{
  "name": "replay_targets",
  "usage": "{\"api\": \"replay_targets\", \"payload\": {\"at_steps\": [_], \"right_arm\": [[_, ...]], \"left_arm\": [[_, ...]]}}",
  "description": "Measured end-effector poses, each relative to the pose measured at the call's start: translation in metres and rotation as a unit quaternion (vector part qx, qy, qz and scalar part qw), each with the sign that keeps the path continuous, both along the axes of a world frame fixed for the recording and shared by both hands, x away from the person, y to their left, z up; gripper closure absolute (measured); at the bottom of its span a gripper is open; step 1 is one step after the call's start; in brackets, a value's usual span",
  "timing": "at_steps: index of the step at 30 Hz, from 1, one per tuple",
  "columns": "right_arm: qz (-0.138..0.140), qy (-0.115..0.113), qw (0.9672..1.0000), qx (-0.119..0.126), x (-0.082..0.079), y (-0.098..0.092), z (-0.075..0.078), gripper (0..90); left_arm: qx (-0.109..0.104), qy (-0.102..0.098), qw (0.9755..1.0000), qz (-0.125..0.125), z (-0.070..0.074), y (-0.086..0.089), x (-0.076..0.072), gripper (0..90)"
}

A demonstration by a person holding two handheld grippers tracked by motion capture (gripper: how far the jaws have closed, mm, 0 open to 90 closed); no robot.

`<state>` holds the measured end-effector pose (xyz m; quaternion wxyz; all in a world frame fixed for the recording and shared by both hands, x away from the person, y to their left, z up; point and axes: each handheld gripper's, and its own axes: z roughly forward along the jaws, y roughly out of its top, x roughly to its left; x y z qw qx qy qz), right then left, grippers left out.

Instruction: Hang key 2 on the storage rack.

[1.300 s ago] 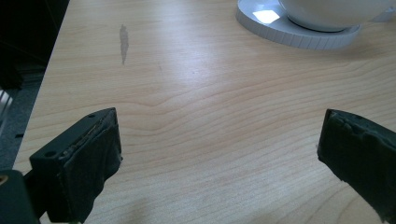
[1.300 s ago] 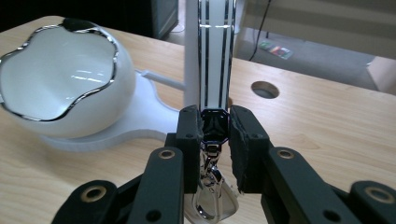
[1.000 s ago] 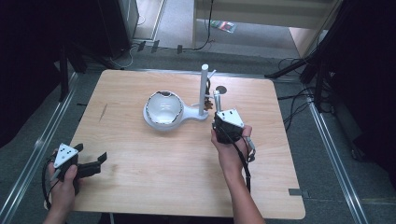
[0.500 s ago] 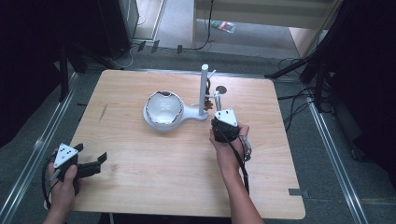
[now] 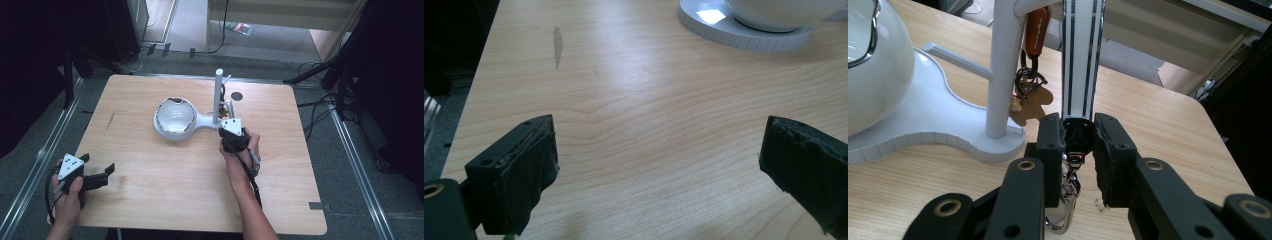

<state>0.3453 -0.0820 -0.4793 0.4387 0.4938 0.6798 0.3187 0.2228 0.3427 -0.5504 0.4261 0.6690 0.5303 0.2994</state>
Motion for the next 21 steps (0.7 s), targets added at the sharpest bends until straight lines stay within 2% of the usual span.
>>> {"api": "replay_targets", "payload": {"at_steps": [5,10,14,16,21], "right_arm": [[-0.007,-0.001,0.9999,-0.007,0.002,0.004,-0.001,75.1],[-0.023,0.000,0.9994,-0.024,0.003,0.013,-0.005,74.4],[-0.035,-0.015,0.9982,-0.046,0.002,0.022,-0.005,80.9],[-0.032,-0.012,0.9982,-0.049,0.003,0.025,-0.004,82.7],[-0.017,0.000,0.9995,-0.029,0.006,0.024,-0.005,77.4]], "left_arm": [[0.000,-0.002,1.0000,0.001,0.000,0.000,0.000,2.3],[0.000,-0.002,1.0000,0.001,0.000,0.000,0.000,2.4],[0.000,-0.001,1.0000,0.001,0.000,0.000,0.000,2.4],[0.000,0.000,1.0000,0.000,0.000,0.000,0.000,2.4],[0.000,-0.001,1.0000,0.000,0.000,0.000,0.000,2.4]]}}
